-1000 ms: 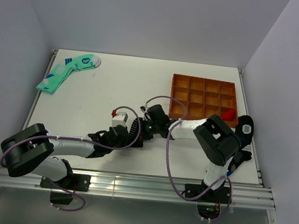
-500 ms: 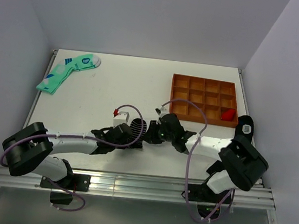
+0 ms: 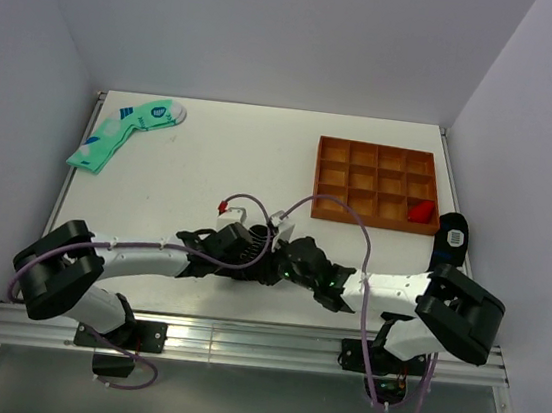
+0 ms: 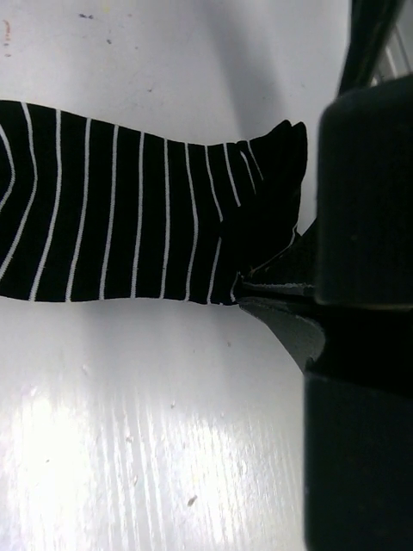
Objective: Roll the socks
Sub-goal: Roll the sock at the center of the board.
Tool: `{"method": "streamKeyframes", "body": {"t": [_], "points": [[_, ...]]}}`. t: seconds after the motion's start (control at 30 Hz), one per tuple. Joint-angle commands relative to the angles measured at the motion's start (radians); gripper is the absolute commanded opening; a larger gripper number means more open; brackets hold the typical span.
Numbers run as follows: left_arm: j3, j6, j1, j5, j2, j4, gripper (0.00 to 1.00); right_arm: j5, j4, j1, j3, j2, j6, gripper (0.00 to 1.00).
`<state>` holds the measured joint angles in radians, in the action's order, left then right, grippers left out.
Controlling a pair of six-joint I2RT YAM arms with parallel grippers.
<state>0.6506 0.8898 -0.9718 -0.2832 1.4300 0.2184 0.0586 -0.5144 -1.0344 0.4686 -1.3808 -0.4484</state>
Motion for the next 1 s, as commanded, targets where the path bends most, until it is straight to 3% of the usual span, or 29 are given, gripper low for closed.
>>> {"method": "streamKeyframes", "body": {"t": [0.0,0.33,0.7,0.97], "points": [[0.043,0.008,0.007,0.088,0.029,0.059,0.0,-0.026,-0.179,-0.013,-0.062,-0.014,0.048,0.29],[0.055,-0.022,0.103,0.196,-0.011,0.099,0.0,0.0,-0.467,-0.024,-0.176,-0.129,0.056,0.29],[0.061,-0.034,0.128,0.233,-0.011,0.116,0.0,-0.097,-0.478,-0.081,-0.17,-0.127,0.1,0.29],[0.078,-0.046,0.157,0.291,-0.008,0.124,0.0,-0.063,-0.487,-0.093,-0.143,-0.172,0.129,0.29]]}}
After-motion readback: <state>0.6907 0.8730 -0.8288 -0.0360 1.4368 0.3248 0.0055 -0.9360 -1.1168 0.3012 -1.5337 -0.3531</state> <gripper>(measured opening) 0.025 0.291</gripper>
